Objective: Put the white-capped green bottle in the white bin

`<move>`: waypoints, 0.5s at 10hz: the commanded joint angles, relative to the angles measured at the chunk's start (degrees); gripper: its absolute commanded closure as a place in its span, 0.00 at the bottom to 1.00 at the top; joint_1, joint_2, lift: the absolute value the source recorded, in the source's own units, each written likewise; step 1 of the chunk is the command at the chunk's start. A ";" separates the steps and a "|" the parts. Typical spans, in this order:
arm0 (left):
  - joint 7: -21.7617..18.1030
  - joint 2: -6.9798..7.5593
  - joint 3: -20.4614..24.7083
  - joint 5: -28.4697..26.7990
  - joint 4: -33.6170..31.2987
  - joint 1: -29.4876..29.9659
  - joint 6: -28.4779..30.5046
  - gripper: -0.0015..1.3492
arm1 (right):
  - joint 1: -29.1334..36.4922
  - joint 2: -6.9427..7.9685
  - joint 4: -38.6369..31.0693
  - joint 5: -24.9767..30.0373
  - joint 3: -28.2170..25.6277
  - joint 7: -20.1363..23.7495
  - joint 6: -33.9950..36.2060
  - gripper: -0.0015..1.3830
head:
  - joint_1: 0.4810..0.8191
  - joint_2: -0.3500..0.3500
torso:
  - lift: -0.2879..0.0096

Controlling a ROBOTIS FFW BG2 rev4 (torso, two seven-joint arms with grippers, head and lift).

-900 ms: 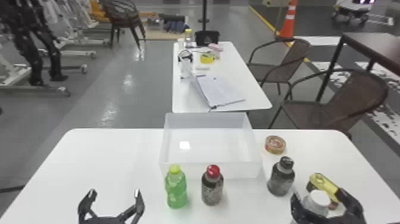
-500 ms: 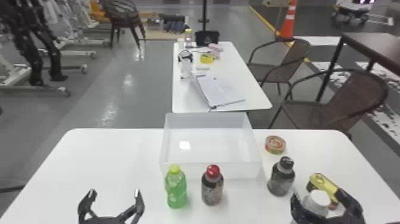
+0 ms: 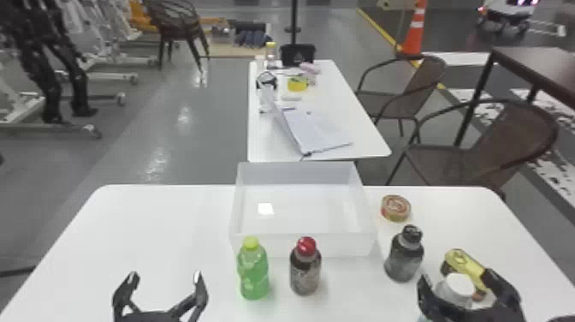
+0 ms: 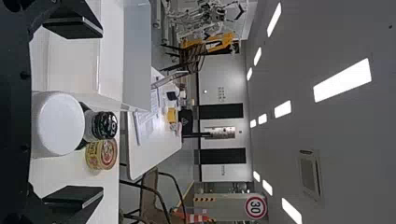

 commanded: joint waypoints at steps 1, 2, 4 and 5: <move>0.00 -0.15 -0.25 0.42 0.00 -0.05 0.41 0.12 | -0.65 -0.15 1.00 -0.58 0.00 0.35 0.26 0.08 | 0.20 0.50 | 0.63; 0.00 -0.15 -0.43 0.77 0.00 -0.13 0.67 0.12 | -1.00 -0.24 1.70 -0.58 0.00 1.14 0.88 0.08 | 0.20 0.50 | 0.63; 0.00 -0.15 -0.60 0.86 0.09 -0.13 0.85 0.12 | -1.44 -1.30 3.99 -2.95 -0.09 1.58 1.93 0.08 | 0.20 0.50 | 0.63; 0.00 -0.15 -0.60 0.94 0.09 -0.13 0.94 0.12 | -1.79 -1.74 5.04 -4.36 0.00 1.58 3.07 0.08 | 0.20 0.50 | 0.63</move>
